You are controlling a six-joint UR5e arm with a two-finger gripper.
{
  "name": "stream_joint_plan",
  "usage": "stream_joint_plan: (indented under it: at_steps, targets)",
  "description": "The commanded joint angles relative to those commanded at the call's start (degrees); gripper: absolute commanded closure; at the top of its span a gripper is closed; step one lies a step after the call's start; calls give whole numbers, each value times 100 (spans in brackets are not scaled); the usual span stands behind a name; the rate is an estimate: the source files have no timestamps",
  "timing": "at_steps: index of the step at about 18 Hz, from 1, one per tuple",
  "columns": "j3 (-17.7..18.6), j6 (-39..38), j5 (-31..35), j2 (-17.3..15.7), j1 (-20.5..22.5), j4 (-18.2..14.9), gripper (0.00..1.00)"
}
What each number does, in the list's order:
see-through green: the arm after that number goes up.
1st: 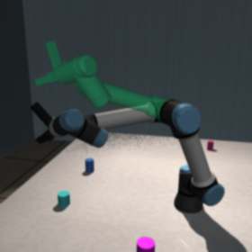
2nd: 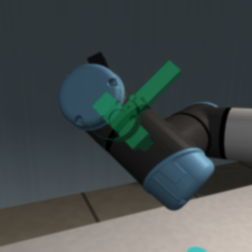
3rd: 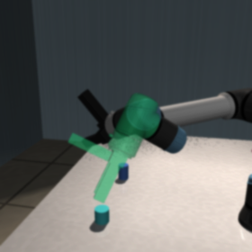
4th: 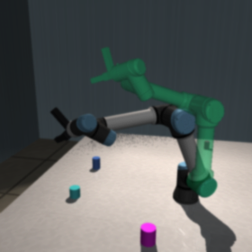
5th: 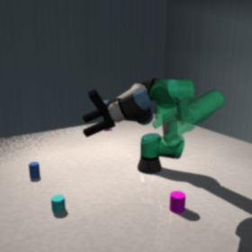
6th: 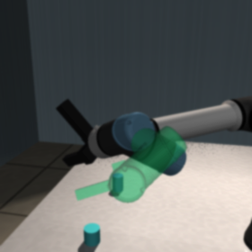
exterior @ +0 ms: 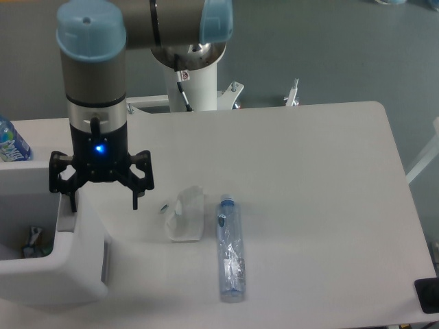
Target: Open the trash can
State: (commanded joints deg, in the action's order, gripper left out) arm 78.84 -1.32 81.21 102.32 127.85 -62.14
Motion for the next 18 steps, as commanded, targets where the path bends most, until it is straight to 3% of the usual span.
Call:
stream_joint_plan:
  at_steps: [3,6,13,18]
  targets:
    - [-79,123,9,-151,898,17,0]
    - [-53,1007,210,-168,1514,9,0]
    - [518,4093,2273,-273,1989,-167,0]
    - [905,4834,2470,-580,2542,-167,0]
